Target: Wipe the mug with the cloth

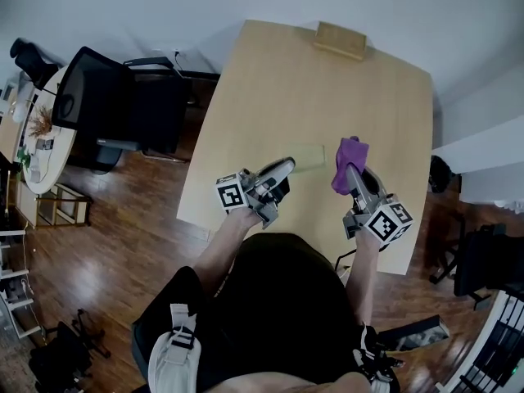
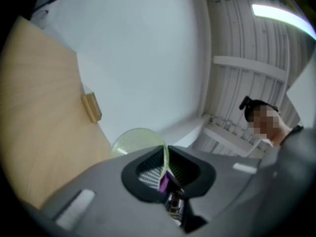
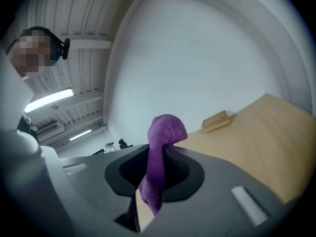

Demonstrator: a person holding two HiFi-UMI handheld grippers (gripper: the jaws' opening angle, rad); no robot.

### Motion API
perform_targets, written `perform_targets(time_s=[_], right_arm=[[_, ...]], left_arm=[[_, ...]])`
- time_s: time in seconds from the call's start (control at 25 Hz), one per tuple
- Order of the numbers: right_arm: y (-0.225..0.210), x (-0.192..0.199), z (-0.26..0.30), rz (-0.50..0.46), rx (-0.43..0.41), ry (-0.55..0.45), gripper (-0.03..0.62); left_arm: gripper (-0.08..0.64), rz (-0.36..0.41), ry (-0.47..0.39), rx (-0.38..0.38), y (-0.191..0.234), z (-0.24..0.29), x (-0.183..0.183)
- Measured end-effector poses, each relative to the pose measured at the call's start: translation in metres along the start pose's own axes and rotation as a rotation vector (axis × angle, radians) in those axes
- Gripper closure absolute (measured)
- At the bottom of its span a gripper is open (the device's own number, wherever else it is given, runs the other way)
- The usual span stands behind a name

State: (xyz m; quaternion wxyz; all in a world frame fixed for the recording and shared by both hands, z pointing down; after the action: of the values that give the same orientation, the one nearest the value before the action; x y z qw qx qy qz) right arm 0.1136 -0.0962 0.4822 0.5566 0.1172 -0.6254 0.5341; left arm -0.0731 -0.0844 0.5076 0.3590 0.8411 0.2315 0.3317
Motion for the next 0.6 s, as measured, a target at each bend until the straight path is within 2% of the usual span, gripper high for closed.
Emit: perform_targets(time_s=[0.08, 0.16, 0.24, 0.32, 0.4, 0.52, 0.6], right_arm=[[0.03, -0.012, 0.003, -0.077, -0.046, -0.075, 0.531], [0.054, -0.016, 0.009, -0.218, -0.031, -0.121, 0.531], [0.063, -0.007, 0.021, -0.378, 0.029, -0.113, 0.531], [0.068, 0.011, 0.031, -0.457, 0.038, -0.073, 0.531], [0.076, 0.03, 0.035, -0.421, -0.025, -0.026, 0.531], [0.085, 0.054, 0.039, -0.291, -0.16, 0.075, 0.531], [0.078, 0.057, 0.036, -0.28, -0.164, 0.105, 0.531]], left_arm=[[0.514, -0.058, -0.059, -0.023, 0.004, 0.001, -0.001], [0.514, -0.067, -0.069, -0.023, 0.002, 0.009, 0.0], [0.514, -0.073, -0.067, -0.001, -0.003, 0.018, 0.003], [0.512, -0.075, -0.068, -0.006, -0.004, 0.023, 0.005], [0.511, -0.082, -0.09, -0.028, 0.001, 0.023, 0.003], [0.511, -0.108, -0.164, -0.012, 0.002, 0.021, -0.01], [0.511, -0.132, -0.212, 0.007, 0.001, 0.02, -0.02]])
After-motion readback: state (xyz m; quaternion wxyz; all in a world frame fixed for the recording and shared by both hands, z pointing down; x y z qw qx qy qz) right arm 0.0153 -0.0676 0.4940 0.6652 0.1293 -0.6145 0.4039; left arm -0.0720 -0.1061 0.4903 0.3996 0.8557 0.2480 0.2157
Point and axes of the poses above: the fingertips, and each gripper's own axes: z forward along the fingers, y to its left, x out of its underside, the point moved 3 cm from there along -z, backward along the fingers, and after that the axes turned 9 degrees about x, right-handed, at the moved point
